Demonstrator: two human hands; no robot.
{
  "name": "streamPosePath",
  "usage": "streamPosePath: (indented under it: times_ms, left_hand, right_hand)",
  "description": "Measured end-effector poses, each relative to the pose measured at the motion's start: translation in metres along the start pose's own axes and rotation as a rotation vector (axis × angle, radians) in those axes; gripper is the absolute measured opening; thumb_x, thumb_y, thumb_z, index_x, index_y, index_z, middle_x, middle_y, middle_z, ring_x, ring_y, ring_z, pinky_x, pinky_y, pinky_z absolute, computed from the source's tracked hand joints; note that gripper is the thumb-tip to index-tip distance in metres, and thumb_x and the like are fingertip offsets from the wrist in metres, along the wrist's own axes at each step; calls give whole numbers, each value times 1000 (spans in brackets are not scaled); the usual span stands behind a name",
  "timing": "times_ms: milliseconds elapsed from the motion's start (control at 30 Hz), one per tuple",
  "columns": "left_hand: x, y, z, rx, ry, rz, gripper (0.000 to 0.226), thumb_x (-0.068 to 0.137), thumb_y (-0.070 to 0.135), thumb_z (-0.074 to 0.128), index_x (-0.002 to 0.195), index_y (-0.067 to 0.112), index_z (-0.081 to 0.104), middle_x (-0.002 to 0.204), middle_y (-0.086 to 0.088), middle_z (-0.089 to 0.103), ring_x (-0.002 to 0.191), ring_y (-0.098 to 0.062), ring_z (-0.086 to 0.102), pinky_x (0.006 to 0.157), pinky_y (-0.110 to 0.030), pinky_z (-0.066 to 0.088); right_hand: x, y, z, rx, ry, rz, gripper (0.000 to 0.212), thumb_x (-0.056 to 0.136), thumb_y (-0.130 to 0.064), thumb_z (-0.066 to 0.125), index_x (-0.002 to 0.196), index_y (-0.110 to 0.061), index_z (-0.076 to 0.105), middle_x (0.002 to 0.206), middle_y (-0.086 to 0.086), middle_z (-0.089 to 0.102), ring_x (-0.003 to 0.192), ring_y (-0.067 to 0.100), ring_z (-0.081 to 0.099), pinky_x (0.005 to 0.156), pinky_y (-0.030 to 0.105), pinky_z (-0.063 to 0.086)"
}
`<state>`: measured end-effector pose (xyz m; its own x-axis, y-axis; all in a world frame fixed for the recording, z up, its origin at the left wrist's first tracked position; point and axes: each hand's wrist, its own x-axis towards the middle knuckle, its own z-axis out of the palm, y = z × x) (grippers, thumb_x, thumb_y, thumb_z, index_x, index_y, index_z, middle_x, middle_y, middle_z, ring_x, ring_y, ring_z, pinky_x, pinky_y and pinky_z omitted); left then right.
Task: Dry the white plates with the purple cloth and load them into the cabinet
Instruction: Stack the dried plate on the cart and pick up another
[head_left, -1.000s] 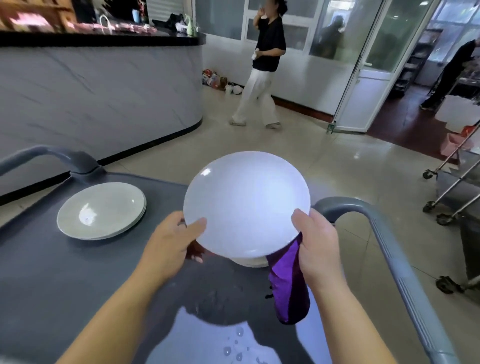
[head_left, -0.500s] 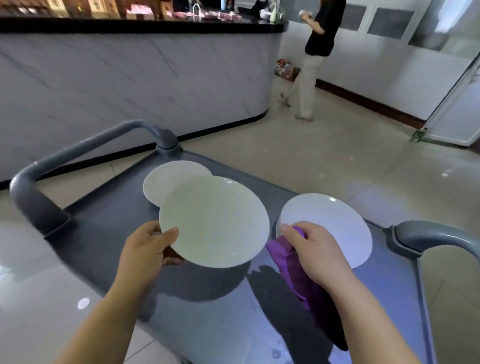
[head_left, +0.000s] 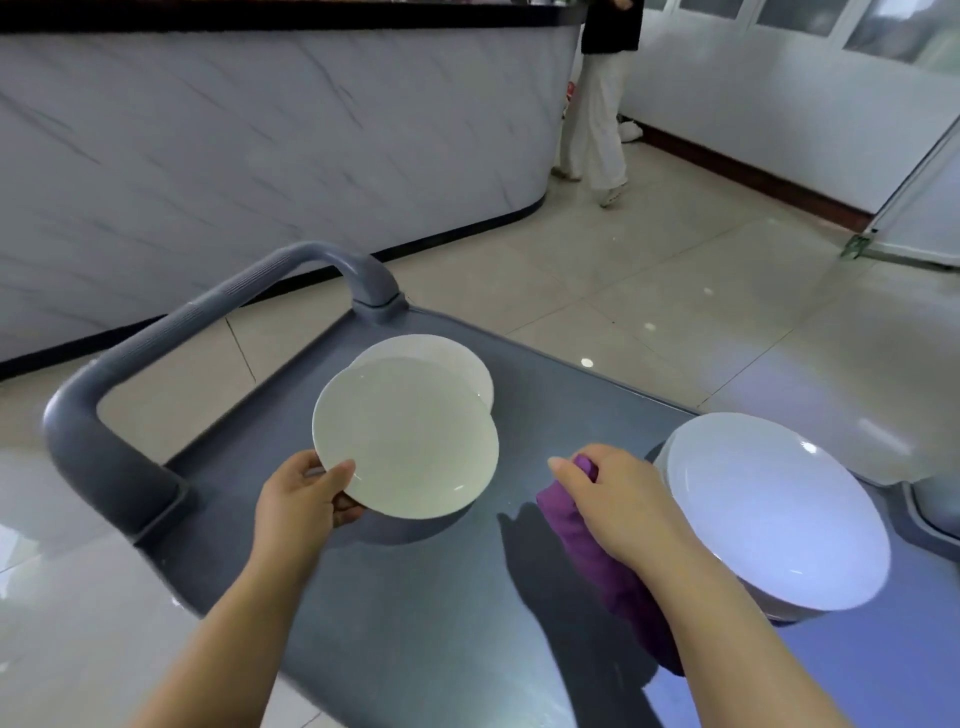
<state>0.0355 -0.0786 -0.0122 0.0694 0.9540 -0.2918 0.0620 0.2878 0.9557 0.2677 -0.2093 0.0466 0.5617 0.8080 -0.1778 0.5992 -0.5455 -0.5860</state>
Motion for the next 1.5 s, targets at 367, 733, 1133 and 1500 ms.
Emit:
streamPosePath:
  times_ms: [367,733,1133,1500]
  left_hand:
    - [76,-11,0,-9,-60,-86,11,95,15,58,103,11,65,82,-16,66,69,-27,63,63,-33,56]
    - [101,-13,5,224,-49,-21,50,86,23,72,131,14,51,88,-10,69,62,-22,69,63,-33,57]
    - [95,-12,-6,590,-261,206,65,67,39,85,122,29,53,115,2,56,77,-5,65,72,-29,51]
    - [77,10,6,1031,-237,296,60,83,45,70,131,16,51,130,-6,41,94,-20,53,78,-31,45]
  right_hand:
    - [23,-17,34,-64,38,101,41,96,-46,49,68,-16,43,62,-2,51,59,16,44,56,26,35]
    - [27,-23,45,-58,64,137,42,95,-45,50,66,-16,41,59,-3,46,56,15,41,55,27,37]
    - [25,-30,42,-10,132,119,44,94,-44,54,65,-15,39,59,-2,39,55,16,35,53,27,32]
    - [3,-23,9,118,215,35,34,91,-47,57,77,-16,60,76,-1,64,75,18,57,70,29,46]
